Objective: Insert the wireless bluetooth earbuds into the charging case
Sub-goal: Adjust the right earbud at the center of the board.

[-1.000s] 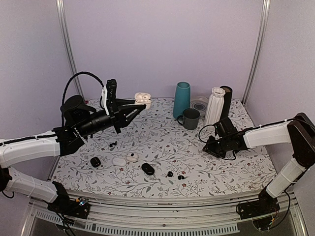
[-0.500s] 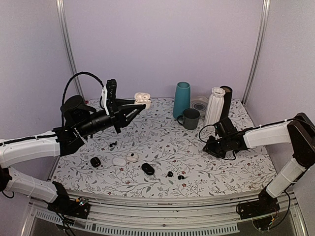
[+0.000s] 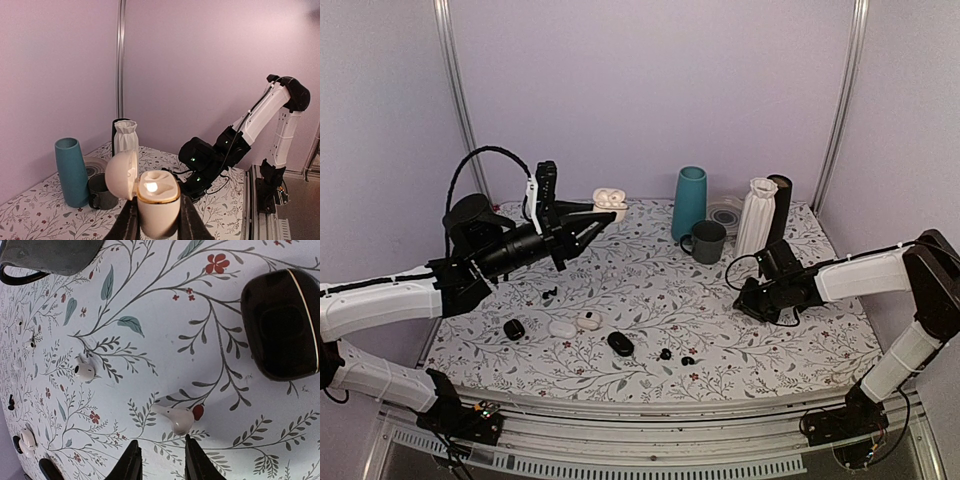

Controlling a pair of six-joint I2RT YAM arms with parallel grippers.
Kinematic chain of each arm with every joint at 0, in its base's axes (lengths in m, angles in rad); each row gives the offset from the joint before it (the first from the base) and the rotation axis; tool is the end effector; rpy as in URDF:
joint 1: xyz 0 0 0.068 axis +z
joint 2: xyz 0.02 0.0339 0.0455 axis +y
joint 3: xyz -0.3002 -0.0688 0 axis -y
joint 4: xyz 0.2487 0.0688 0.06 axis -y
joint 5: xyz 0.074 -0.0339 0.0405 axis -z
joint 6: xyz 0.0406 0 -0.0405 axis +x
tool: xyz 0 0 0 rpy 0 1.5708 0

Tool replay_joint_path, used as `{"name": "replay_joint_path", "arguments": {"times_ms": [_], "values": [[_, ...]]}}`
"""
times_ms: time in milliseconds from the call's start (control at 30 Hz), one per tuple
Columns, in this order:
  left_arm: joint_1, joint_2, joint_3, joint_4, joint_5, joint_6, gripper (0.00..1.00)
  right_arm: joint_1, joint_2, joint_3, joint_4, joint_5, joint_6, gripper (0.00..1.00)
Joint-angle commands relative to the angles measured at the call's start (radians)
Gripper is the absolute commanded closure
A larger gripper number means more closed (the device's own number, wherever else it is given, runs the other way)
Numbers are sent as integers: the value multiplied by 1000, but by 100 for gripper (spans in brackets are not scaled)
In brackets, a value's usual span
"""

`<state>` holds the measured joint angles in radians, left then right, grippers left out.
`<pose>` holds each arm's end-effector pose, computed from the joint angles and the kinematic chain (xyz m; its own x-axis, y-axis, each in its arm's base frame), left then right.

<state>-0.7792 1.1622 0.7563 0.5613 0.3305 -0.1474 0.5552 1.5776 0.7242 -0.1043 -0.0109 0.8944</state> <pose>0.1785 -0.1949 0.3633 -0.0222 -0.1733 -0.9846 0.8993 0.4269 -0.0954 0.2519 0.1568 0.1720 -0.8503 0.3902 -0.3532 0.2087 0.8661 0.4543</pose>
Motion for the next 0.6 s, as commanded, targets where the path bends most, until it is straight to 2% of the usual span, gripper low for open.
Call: {"name": "replay_joint_path", "arguments": {"times_ms": [0,567], "values": [[15,-14,-3,8,-2,-6,100,-8,29,5,12,2,3,71],[18,-25,-8,2,-13,0,100,-14,123,114,12,-30,-66,73]]}}
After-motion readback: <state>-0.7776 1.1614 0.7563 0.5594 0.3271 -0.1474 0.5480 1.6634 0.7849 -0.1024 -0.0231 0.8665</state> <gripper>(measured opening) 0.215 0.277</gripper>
